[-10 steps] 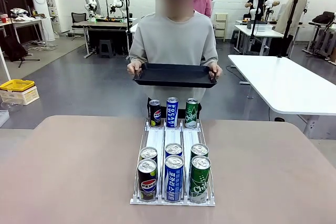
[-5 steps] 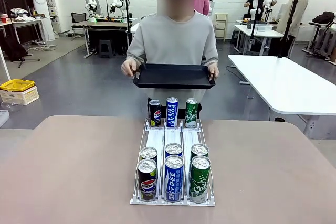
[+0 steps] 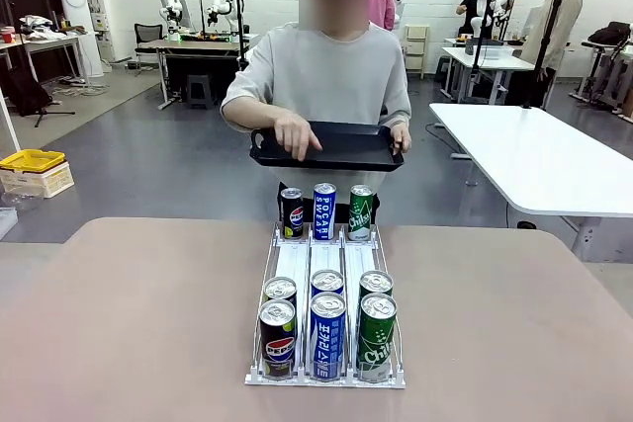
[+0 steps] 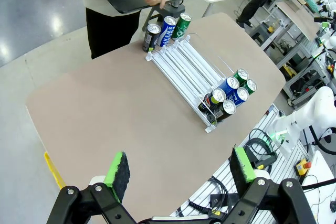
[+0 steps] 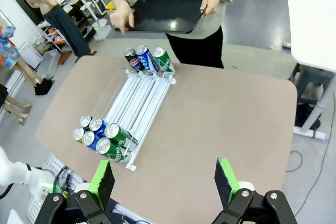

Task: Retrieve and hand over the desired beverage to the person.
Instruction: Pick up a can of the same type that the person held from the Automatic Can Dispenser.

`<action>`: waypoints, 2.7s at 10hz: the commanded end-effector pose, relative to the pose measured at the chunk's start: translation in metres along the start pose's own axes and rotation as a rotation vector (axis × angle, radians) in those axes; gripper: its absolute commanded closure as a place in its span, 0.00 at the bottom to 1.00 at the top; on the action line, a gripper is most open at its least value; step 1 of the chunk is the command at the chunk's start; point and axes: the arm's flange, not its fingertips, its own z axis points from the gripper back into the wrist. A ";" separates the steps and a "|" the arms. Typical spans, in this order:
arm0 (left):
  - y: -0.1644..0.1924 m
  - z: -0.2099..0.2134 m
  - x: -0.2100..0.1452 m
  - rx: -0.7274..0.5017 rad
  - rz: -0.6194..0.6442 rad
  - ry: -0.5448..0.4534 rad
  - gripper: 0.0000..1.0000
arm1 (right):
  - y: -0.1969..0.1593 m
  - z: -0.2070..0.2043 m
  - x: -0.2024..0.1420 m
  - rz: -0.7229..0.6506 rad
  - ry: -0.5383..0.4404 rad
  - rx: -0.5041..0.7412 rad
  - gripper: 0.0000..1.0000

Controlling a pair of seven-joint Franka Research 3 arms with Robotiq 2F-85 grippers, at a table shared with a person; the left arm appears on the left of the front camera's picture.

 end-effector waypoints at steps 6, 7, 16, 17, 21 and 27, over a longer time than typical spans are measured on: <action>0.001 0.001 0.001 -0.009 -0.020 -0.008 0.00 | 0.001 -0.001 0.001 0.007 0.000 0.025 0.00; 0.001 0.001 0.001 -0.009 -0.020 -0.008 0.00 | 0.001 -0.001 0.001 0.007 0.000 0.025 0.00; 0.001 0.001 0.001 -0.009 -0.020 -0.008 0.00 | 0.001 -0.001 0.001 0.007 0.000 0.025 0.00; 0.001 0.001 0.001 -0.009 -0.020 -0.008 0.00 | 0.001 -0.001 0.001 0.007 0.000 0.025 0.00; 0.001 0.001 0.001 -0.009 -0.020 -0.008 0.00 | 0.001 -0.001 0.001 0.007 0.000 0.025 0.00; 0.001 0.001 0.001 -0.009 -0.020 -0.008 0.00 | 0.001 -0.001 0.001 0.007 0.000 0.025 0.00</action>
